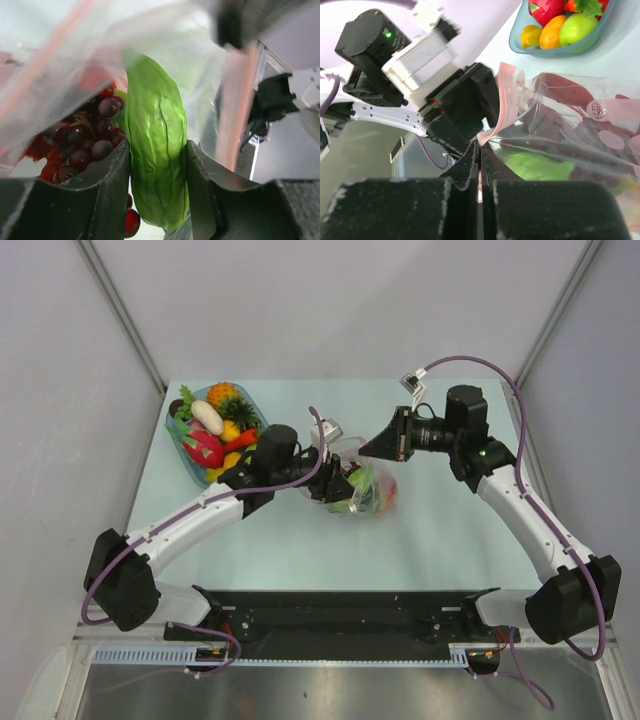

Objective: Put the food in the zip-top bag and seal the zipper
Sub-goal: Place the fake vegetable in the zipper food storage bag, then pick up the fake vegetable from the bin.

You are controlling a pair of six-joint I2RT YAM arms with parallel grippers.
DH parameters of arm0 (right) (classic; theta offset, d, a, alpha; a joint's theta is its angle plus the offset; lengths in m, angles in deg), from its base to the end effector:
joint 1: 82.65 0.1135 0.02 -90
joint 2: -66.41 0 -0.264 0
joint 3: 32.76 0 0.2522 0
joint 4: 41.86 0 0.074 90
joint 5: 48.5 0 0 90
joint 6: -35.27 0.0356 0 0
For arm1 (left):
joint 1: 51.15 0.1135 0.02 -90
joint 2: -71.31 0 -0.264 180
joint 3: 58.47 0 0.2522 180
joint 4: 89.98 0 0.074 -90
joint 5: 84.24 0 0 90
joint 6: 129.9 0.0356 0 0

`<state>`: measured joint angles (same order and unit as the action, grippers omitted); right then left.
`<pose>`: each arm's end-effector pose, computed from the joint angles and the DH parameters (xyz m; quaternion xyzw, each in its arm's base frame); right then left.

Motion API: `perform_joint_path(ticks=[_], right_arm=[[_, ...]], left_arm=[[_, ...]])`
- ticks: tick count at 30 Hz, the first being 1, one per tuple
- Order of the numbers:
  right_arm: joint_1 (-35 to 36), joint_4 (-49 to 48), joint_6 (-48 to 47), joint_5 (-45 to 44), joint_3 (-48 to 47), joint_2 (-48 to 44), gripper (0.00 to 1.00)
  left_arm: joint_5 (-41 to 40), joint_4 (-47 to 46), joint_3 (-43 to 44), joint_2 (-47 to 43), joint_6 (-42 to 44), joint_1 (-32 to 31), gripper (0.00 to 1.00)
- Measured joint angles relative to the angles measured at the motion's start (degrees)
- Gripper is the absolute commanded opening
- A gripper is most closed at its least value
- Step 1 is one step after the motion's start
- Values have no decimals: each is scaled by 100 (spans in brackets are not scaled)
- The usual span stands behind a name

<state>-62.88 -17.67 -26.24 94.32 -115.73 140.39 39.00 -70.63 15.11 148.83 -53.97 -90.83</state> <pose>0.2618 0.1242 0.3816 -0.2153 0.7300 0.5449 0.3520 0.2260 -0.2129 0.3129 0.3307 0.7456 -0.4513 0.3620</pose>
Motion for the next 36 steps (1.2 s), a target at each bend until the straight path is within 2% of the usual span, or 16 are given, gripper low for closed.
perform_joint_path(ticks=[4, 7, 12, 16, 20, 23, 26, 29, 31, 34, 36], right_arm=[[197, 28, -208, 2, 0, 0, 0], [293, 39, -330, 7, 0, 0, 0], [297, 48, -439, 20, -2, 0, 0], [299, 109, -476, 22, -2, 2, 0], [243, 125, -466, 33, -2, 2, 0], [212, 127, -461, 83, -2, 2, 0], [212, 125, -466, 162, -2, 2, 0], [214, 127, -476, 236, -13, 13, 0], [219, 127, -487, 278, -48, 42, 0], [219, 162, -564, 273, -94, 72, 0], [219, 212, -636, 254, -105, 72, 0]], left_arm=[[-457, 146, 131, 87, -358, 13, 42], [-872, 131, 306, 131, -807, 57, 51], [-1294, 162, 673, 269, -1414, 214, 99], [-1311, 203, 824, 236, -1377, 317, 100], [-824, 286, 686, -118, -708, 533, 100], [-9, 299, 376, -713, 319, 1034, 99], [632, 568, 369, -1143, 1891, 1497, 97], [1182, 1388, 595, -1224, 3895, 1609, 92], [1392, 2015, 688, -1172, 5051, 1606, 86], [1432, 2371, 678, -1054, 5501, 1685, 81], [1451, 2247, 660, -905, 5193, 1939, 80]])
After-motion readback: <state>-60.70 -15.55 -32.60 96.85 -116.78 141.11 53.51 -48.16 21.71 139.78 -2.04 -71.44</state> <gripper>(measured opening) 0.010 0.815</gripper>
